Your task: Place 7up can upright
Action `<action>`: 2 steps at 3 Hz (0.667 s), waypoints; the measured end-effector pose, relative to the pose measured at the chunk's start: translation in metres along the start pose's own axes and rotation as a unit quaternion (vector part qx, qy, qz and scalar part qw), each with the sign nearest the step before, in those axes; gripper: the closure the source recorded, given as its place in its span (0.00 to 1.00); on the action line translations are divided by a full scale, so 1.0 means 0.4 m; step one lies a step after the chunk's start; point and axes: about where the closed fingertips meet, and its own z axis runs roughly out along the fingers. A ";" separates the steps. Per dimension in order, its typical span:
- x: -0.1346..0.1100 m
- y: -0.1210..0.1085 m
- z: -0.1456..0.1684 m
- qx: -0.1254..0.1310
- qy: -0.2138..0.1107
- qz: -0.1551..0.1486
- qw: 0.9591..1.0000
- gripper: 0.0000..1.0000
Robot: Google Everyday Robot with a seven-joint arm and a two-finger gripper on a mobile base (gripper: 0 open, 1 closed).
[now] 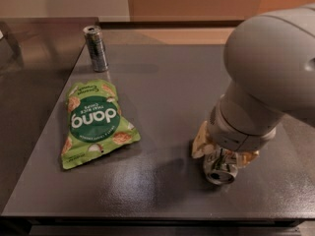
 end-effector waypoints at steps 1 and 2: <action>0.000 0.006 -0.011 -0.012 -0.003 -0.003 1.000 0.63; -0.005 0.001 -0.033 -0.014 -0.011 -0.005 1.000 0.86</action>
Offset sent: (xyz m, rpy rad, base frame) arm -0.0087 -0.0004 0.0223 -0.0287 0.0521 0.0103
